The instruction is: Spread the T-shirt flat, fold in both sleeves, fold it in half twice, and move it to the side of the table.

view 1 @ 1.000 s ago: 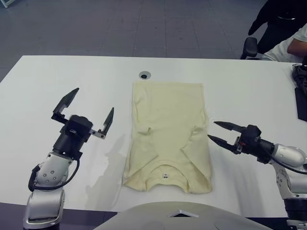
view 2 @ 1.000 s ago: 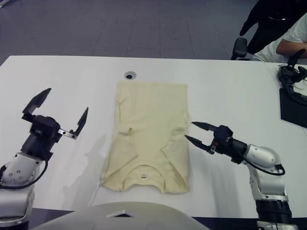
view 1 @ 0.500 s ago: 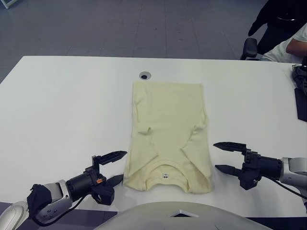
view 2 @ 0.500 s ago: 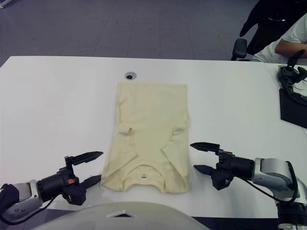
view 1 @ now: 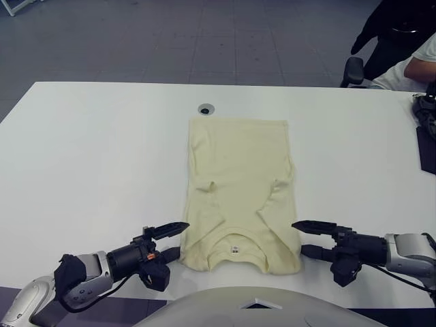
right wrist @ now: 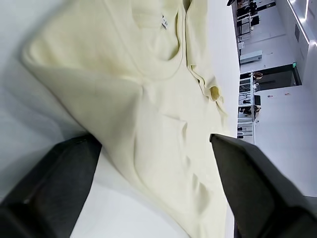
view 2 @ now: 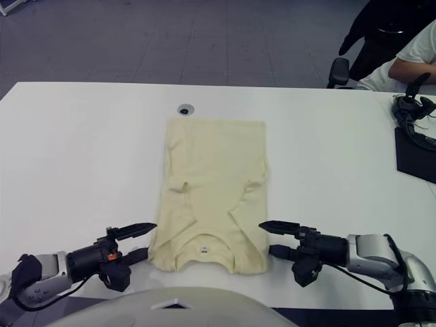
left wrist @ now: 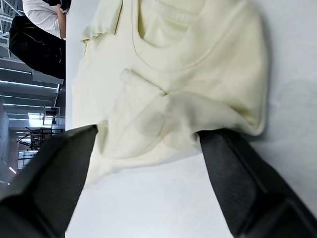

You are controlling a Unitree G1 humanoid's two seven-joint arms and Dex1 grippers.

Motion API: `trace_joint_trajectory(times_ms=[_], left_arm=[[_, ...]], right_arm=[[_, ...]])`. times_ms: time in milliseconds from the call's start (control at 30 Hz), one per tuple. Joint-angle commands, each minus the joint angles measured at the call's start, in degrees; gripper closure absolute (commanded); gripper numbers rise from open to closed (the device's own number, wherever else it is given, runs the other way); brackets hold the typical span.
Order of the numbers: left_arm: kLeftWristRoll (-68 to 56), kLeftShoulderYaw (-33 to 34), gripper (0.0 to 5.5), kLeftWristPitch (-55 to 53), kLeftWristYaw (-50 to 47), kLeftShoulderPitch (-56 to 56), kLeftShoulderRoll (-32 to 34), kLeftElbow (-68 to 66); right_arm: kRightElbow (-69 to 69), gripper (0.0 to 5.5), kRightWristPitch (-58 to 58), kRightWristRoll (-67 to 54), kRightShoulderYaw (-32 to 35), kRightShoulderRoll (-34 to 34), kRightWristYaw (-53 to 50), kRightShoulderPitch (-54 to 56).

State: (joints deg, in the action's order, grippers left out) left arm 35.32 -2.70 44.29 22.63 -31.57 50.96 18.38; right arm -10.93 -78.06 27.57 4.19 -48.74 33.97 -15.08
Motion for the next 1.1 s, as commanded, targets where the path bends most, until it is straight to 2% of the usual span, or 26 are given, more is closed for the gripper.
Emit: trace_joint_trajectory(times_ms=[33,200,567,667,767,867,967,1100], left_arm=[[2.7,-0.4,2.64,-0.9,2.0,-1.6,1.4,-0.2],[3.3,-1.6,3.41,-0.6,2.8,-2.1,1.2,0.8],[2.3,-2.5,5.43,-1.2,4.4,-2.9,1.2,1.7],[1.4,-2.5,5.50,-1.9,4.9,-3.2,1.2,1.2],[-4.8,-2.1,5.50,-5.1,7.6,-4.6,1.8,1.8],[-20.3,-1.1,5.50,-14.3,14.8,-8.6,4.3,6.7],[-34.7,2.2,5.50,-21.9,21.2,-13.5,8.5,13.7],[-49.6,13.7,5.50,-27.7,30.5,-23.0,12.3,21.7]], right_arm=[[0.7,2.33,2.0,0.8,-2.5,-2.4,-0.6,-1.6],[2.3,3.06,4.3,0.3,-5.0,-3.5,-1.9,-2.4],[4.4,5.03,8.1,-1.3,-8.8,-6.2,-3.4,-4.8],[5.1,5.49,12.0,-5.0,-10.9,-7.6,-1.8,-5.8],[8.4,5.49,22.5,-17.0,-14.6,-11.4,4.1,-8.7],[18.0,5.49,38.0,-39.3,-16.8,-17.7,12.8,-12.4],[26.9,5.49,49.4,-59.2,-13.5,-22.8,19.7,-14.3],[33.1,5.49,58.4,-77.8,-4.8,-26.1,28.4,-17.8]])
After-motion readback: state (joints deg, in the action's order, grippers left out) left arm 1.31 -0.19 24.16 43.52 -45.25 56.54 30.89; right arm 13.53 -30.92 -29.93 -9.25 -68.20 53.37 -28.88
